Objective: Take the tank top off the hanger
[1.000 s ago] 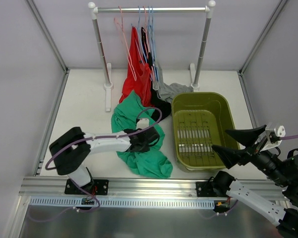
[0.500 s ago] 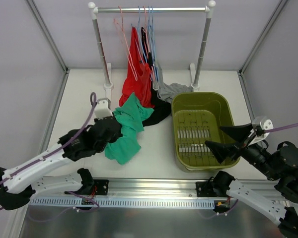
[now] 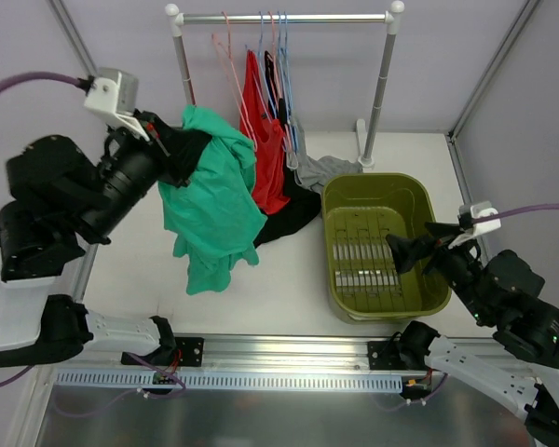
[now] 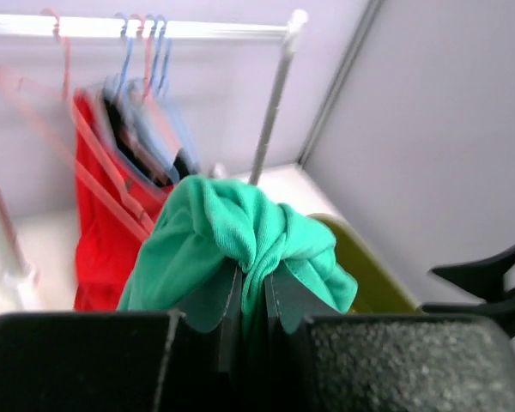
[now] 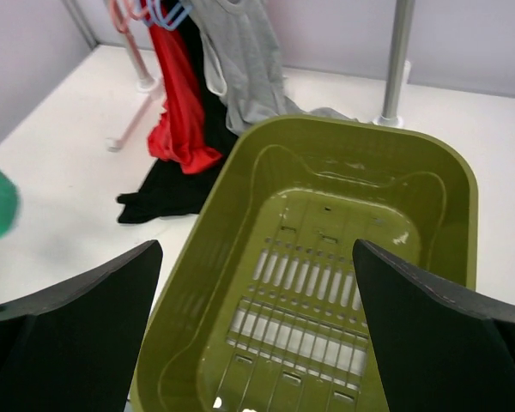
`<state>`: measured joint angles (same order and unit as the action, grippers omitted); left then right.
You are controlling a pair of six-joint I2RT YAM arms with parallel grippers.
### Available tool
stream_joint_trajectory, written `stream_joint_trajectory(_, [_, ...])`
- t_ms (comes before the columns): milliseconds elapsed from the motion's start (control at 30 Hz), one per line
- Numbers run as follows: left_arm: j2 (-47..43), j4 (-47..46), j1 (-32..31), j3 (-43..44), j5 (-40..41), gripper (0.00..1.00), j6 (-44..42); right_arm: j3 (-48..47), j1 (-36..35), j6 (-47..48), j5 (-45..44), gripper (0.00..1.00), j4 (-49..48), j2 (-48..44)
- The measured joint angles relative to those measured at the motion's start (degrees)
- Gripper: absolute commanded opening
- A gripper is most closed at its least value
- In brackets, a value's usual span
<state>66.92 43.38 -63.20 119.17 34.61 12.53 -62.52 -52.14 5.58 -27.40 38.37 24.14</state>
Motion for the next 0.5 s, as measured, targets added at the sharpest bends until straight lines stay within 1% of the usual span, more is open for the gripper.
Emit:
stream_joint_trajectory(133, [7.54, 0.44, -0.24, 17.92, -8.31, 0.00, -6.82, 0.72, 0.00, -0.17, -3.54, 0.99, 0.04, 2.47])
stream_joint_trajectory(200, [10.49, -0.83, -0.24, 23.56, -13.00, 0.00, -9.25, 1.01, 0.00, -0.52, -5.33, 0.99, 0.11, 2.69])
stream_joint_trajectory(267, [11.89, -2.97, -0.24, 25.27, -17.81, 0.00, -11.10, 1.27, 0.00, -1.16, -7.26, 0.99, 0.17, 2.23])
stream_joint_trajectory(367, [13.92, -5.53, -0.24, 25.29, -24.04, 0.00, -12.52, 1.51, 0.00, -2.29, -10.05, 0.99, 0.66, 0.13])
stream_joint_trajectory(500, [19.58, -10.73, -0.87, 25.68, -30.82, 0.00, -13.00, 1.11, 0.00, -3.30, -13.60, 1.00, 1.55, -4.59])
